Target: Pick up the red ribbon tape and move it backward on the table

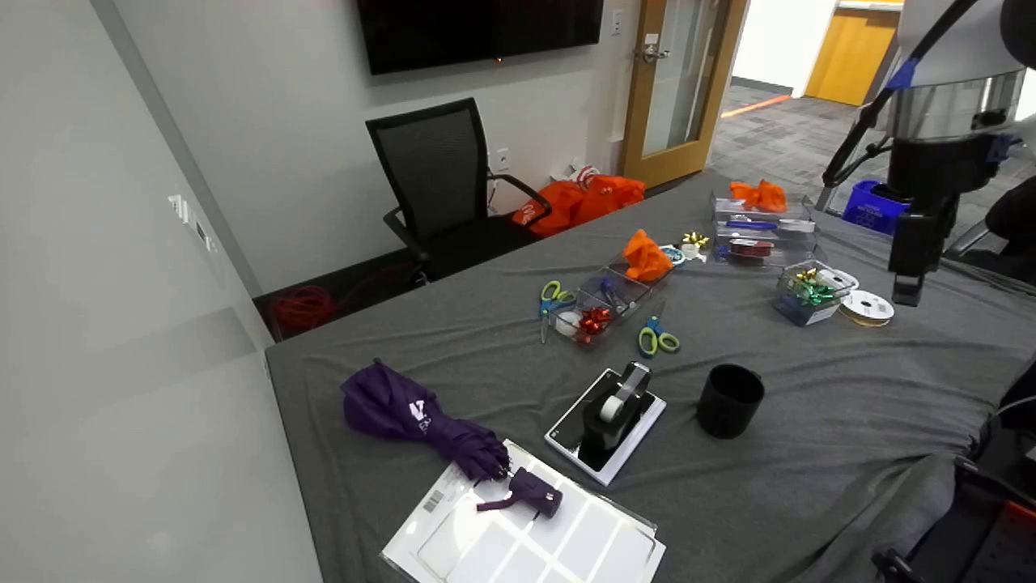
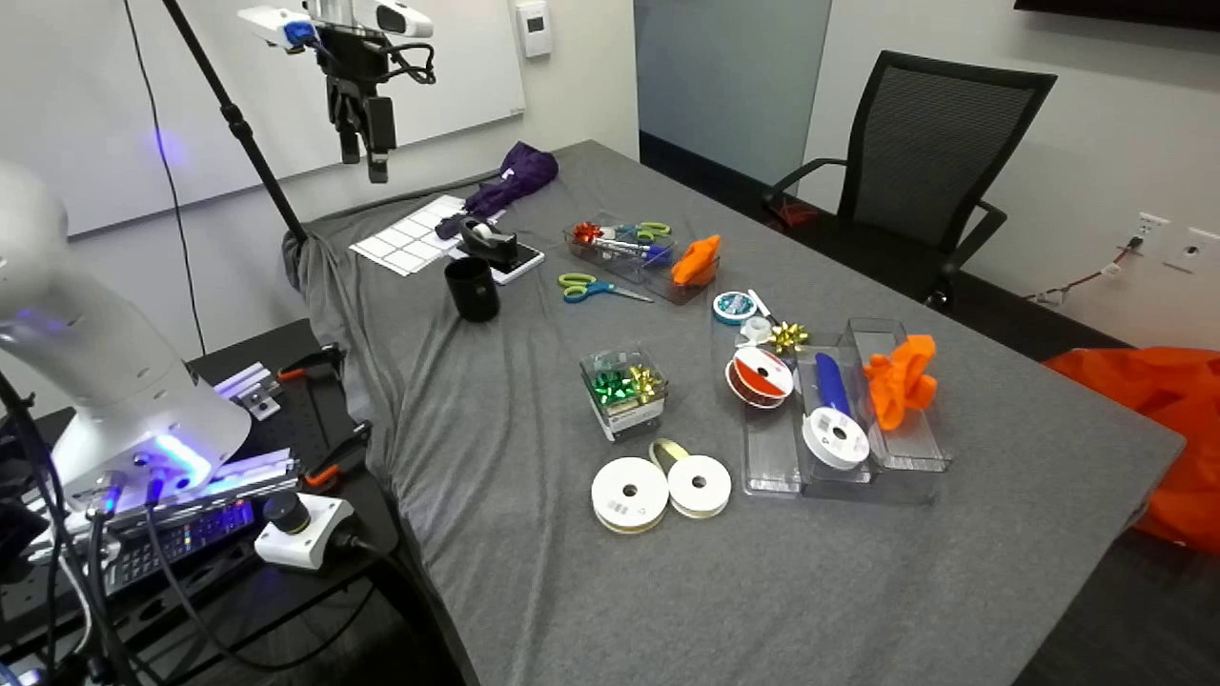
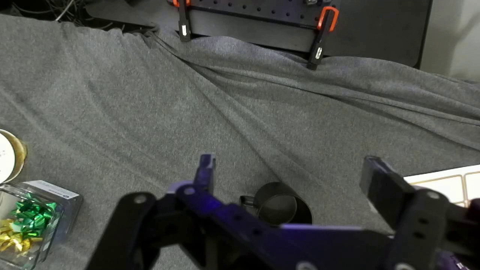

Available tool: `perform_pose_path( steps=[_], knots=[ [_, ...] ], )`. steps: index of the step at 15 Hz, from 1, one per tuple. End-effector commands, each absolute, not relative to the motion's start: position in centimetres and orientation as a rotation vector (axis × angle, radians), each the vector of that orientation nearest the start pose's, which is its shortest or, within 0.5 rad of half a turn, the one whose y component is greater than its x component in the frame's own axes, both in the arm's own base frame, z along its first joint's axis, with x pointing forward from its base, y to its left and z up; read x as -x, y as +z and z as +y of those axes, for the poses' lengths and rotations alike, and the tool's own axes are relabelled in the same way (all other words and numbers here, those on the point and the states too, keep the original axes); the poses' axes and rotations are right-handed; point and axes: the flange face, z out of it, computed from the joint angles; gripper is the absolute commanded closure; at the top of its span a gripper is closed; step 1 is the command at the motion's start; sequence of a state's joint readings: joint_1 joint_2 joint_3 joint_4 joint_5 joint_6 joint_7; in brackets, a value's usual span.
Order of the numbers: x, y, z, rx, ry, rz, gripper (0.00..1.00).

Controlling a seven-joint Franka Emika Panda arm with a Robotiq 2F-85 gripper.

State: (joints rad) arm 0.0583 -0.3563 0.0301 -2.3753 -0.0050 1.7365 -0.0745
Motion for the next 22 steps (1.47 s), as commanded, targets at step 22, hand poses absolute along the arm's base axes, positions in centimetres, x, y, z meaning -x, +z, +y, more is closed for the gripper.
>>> perform_pose_path(
  steps=[22],
  knots=[
    [-46.5,43.4,-9.6,2.985,-0.132,-0.109,0.00]
  ],
)
